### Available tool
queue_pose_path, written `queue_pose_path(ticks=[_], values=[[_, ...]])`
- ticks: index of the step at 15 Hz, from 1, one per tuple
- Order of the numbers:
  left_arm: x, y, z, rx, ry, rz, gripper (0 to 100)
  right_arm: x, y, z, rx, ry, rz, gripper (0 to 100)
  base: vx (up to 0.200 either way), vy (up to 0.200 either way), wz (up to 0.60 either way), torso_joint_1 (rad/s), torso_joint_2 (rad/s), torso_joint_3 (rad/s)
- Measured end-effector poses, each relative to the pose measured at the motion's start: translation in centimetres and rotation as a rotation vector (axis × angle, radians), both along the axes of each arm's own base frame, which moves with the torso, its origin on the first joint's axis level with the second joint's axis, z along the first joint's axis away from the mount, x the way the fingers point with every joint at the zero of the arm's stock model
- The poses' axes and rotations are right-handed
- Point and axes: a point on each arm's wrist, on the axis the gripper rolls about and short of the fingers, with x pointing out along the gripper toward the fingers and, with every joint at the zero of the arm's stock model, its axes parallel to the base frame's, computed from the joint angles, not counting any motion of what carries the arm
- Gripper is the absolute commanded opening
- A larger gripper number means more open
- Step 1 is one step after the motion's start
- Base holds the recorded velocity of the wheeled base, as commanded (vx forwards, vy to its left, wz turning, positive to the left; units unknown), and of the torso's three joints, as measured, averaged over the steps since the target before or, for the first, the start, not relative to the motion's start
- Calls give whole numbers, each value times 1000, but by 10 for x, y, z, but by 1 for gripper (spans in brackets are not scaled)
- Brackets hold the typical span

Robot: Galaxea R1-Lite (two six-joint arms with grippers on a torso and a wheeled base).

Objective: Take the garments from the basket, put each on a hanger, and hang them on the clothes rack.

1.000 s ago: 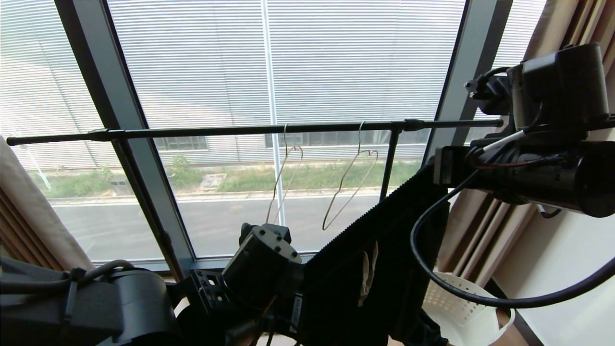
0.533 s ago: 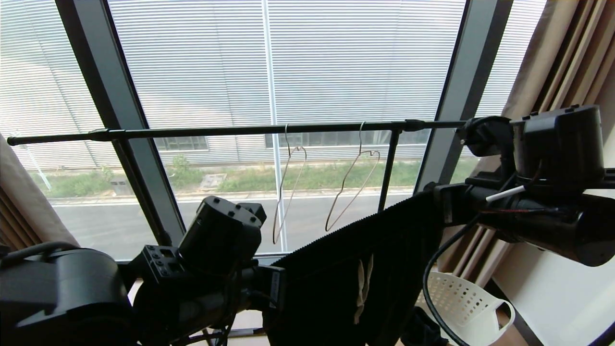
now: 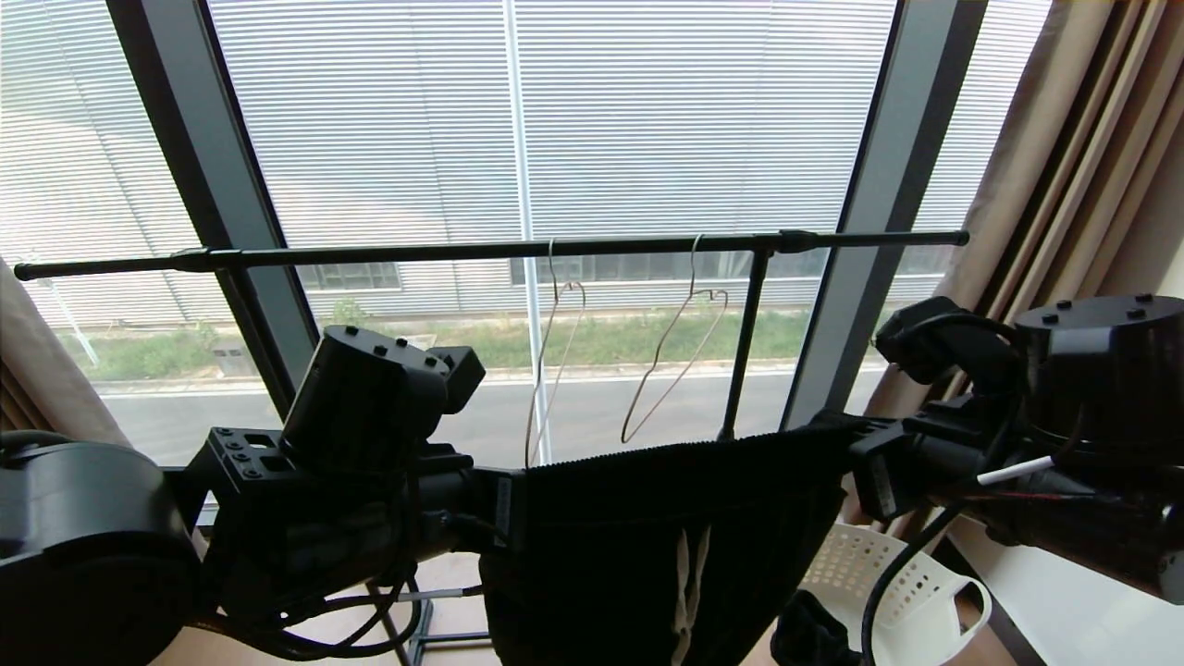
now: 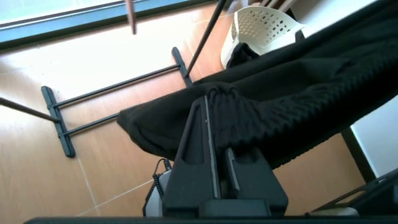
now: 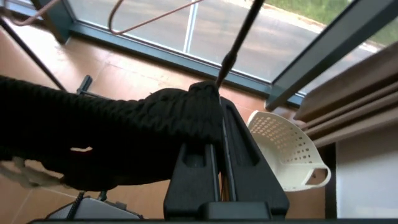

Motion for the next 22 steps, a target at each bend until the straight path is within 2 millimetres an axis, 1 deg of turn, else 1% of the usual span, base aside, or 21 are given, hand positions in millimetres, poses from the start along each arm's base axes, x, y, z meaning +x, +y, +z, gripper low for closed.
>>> queue_pose_path(ticks=[2, 5, 9, 12, 14, 15, 17, 20, 22], values=[[-3, 1, 5, -34, 3, -57, 0, -6, -3, 2, 7, -13, 24, 0, 0, 0, 0, 0, 0, 0], [-2, 2, 12, -46, -18, -80, 0, -7, -4, 2, 6, -12, 34, 0, 0, 0, 0, 0, 0, 0], [15, -1, 31, -101, -51, -115, 0, -9, -4, -7, -52, 9, 114, 0, 0, 0, 0, 0, 0, 0], [29, -6, 40, -117, -55, -116, 0, -14, -5, -15, -95, 32, 183, 0, 0, 0, 0, 0, 0, 0], [41, -14, 50, -128, -72, -116, 0, -22, -5, -20, -116, 30, 248, 0, 0, 0, 0, 0, 0, 0], [46, -17, 51, -125, -67, -116, 0, -25, -3, -21, -122, 20, 277, 0, 0, 0, 0, 0, 0, 0], [55, -24, 58, -127, -68, -119, 0, -39, 2, -28, -143, 20, 361, 0, 0, 0, 0, 0, 0, 0], [64, -34, 65, -136, -67, -145, 0, -59, 17, -33, -147, 25, 480, 0, 0, 0, 0, 0, 0, 0], [68, -38, 66, -133, -78, -155, 0, -71, 27, -33, -119, 37, 536, 0, 0, 0, 0, 0, 0, 0]])
